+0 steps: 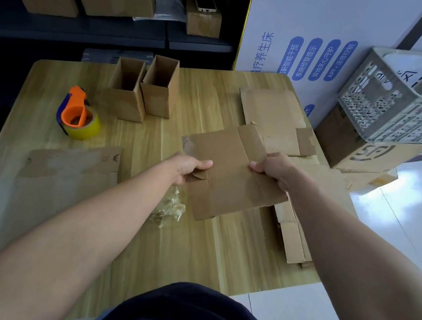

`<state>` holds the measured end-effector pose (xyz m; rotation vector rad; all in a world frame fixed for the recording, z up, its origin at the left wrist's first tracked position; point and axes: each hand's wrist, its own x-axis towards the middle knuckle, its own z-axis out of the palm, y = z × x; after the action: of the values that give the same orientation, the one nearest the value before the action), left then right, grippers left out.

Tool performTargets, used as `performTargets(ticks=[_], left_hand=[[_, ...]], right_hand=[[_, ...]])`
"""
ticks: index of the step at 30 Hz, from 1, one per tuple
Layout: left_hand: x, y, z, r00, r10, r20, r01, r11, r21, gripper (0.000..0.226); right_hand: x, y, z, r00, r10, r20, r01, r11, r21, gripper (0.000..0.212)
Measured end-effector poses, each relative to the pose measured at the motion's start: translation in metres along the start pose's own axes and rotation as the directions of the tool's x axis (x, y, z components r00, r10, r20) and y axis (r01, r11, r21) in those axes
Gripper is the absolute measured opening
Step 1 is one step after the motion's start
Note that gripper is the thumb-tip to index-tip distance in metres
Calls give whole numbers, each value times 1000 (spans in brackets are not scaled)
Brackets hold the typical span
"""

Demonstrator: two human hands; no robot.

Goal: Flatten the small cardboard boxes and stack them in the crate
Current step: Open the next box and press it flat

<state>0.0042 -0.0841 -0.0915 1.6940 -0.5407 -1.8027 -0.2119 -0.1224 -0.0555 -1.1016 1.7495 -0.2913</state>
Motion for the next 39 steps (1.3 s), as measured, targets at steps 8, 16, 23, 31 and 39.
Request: performTargets(ticks=[8, 16, 23, 31, 39], left_hand=[[25, -37, 28, 949, 133, -287, -72, 974, 214, 52], [53, -15, 21, 829, 391, -400, -198, 873, 445, 86], [78, -8, 4, 821, 417, -390, -119, 793, 598, 82], [108, -37, -5, 970, 242, -6, -32, 155, 987, 93], [147, 3, -19, 957, 283, -62, 25, 134, 991, 94]], right_hand=[[10, 33, 24, 979, -131, -157, 60, 919, -390, 39], [50, 20, 30, 970, -207, -129, 162, 943, -290, 35], [95, 11, 44, 950, -262, 172, 304, 632, -713, 72], [128, 34, 71, 896, -261, 360, 439, 393, -808, 91], [175, -9, 82, 893, -272, 360, 444, 386, -809, 88]])
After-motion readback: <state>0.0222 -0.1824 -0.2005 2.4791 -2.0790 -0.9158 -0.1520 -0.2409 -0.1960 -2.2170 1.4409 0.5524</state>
